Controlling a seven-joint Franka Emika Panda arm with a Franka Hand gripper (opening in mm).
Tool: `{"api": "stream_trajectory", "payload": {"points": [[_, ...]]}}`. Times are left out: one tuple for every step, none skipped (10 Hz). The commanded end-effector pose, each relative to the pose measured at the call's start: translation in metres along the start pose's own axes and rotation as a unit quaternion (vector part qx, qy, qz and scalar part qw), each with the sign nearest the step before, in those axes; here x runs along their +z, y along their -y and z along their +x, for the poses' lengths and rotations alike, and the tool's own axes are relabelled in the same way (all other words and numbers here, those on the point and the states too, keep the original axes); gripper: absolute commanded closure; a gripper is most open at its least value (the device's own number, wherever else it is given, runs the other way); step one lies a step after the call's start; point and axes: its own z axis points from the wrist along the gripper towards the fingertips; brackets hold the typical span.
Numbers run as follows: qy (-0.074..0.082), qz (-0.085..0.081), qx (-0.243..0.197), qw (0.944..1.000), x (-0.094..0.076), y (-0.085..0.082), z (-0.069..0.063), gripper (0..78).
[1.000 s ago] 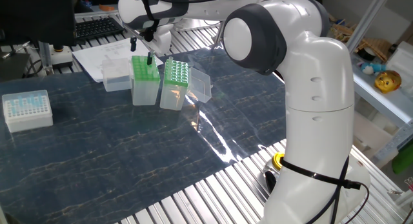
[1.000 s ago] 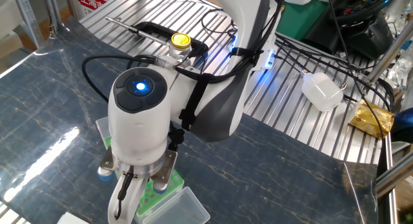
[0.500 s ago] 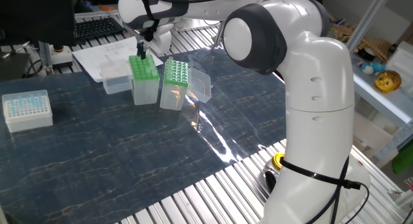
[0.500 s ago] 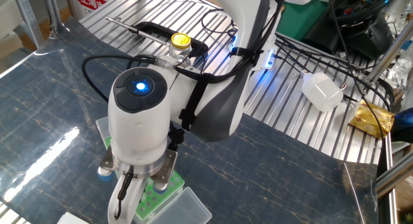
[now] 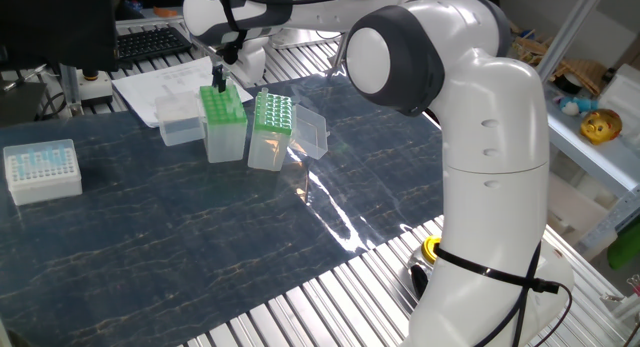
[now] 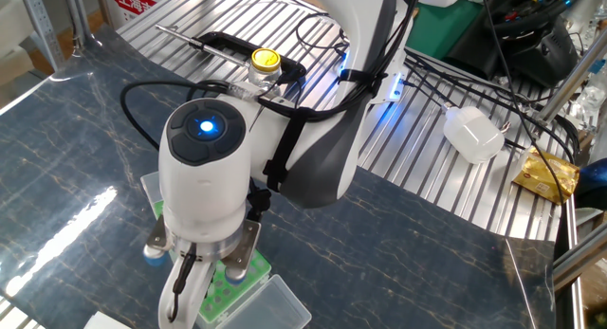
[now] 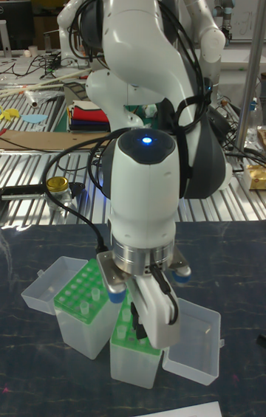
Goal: Transfer all large pipette tips from one holder to another
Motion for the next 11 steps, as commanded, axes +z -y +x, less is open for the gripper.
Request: {"api": "stream_trajectory", "payload": {"points": [[0.002,-0.001,-0.001,1.0000,-0.003,-0.001,-0.001,76.4],[0.002,-0.001,-0.001,1.0000,-0.003,-0.001,-0.001,76.4],[-0.004,0.005,-0.021,0.9998,-0.020,-0.001,-0.003,76.4],[-0.003,0.005,-0.023,0.9997,-0.021,-0.001,-0.003,76.4],[-0.003,0.005,-0.025,0.9997,-0.023,-0.001,-0.004,76.4],[-0.003,0.005,-0.026,0.9996,-0.025,-0.001,-0.004,76.4],[-0.003,0.005,-0.030,0.9995,-0.029,0.000,-0.005,76.4],[-0.003,0.005,-0.030,0.9995,-0.030,0.000,-0.005,76.4],[-0.007,0.003,-0.039,0.9992,-0.039,0.000,-0.006,76.4],[-0.010,0.002,-0.043,0.9990,-0.044,0.001,-0.006,76.4],[-0.012,0.001,-0.048,0.9988,-0.049,0.001,-0.006,76.4]]}}
